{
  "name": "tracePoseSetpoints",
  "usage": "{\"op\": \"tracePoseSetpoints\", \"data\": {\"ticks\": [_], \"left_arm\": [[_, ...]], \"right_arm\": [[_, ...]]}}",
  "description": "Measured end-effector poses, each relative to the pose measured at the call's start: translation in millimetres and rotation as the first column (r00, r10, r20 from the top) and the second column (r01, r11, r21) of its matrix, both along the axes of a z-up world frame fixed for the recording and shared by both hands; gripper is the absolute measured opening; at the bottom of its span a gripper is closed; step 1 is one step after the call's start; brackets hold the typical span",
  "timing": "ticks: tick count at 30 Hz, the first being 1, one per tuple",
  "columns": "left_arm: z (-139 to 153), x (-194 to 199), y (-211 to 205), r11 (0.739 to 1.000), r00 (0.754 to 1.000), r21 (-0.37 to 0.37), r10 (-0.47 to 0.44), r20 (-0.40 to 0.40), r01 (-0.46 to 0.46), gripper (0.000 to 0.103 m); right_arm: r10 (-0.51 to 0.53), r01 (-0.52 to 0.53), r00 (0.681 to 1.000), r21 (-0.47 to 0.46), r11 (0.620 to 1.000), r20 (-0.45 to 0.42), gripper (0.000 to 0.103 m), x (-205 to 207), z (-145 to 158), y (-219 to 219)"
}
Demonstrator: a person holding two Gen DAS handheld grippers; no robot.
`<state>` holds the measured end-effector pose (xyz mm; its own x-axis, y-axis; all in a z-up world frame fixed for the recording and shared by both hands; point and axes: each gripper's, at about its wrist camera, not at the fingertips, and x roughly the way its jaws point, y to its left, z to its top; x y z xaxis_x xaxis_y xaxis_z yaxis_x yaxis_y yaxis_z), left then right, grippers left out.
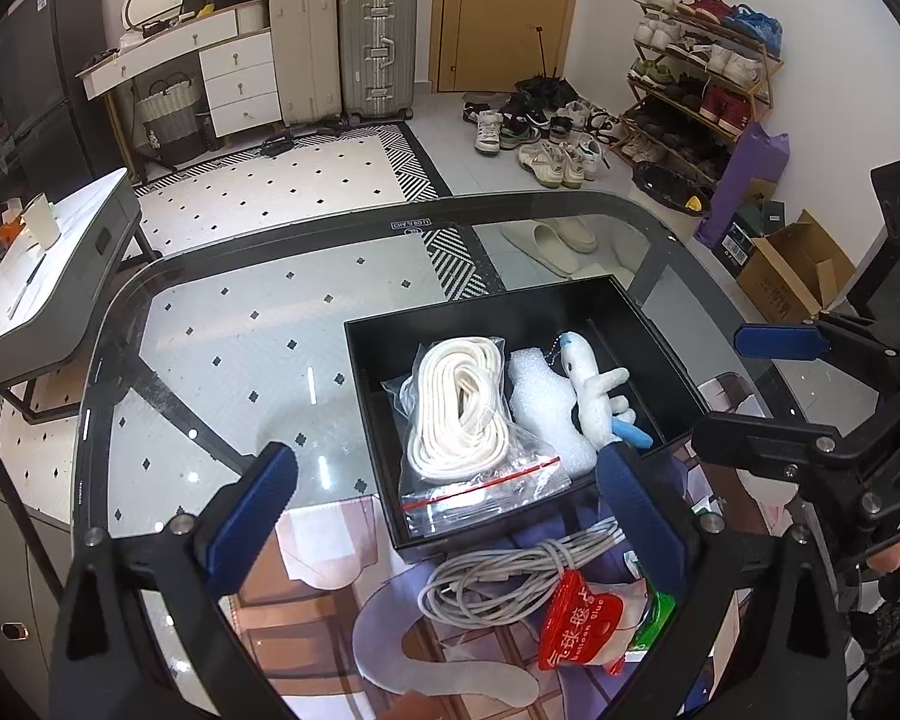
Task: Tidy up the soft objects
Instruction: 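Open both grippers to release the toy and rope bag, then withdraw, then reach the right gripper to the green medicine packet while the left gripper reaches the red balloon glue bag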
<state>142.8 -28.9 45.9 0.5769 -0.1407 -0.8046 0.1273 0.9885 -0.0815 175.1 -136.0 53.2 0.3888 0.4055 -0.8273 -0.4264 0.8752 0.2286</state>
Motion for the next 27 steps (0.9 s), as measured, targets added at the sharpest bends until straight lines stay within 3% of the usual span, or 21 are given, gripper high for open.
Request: {"op": "tracePoseSetpoints", "data": {"ticks": [27], "left_arm": [[-6.6, -34.7, 2.5, 1.000, 1.000, -0.002, -0.009, 0.009, 0.009, 0.103]], "right_arm": [[-0.006, 0.005, 1.000, -0.004, 1.000, -0.023, 0.098, -41.1, -12.8, -18.1]]}}
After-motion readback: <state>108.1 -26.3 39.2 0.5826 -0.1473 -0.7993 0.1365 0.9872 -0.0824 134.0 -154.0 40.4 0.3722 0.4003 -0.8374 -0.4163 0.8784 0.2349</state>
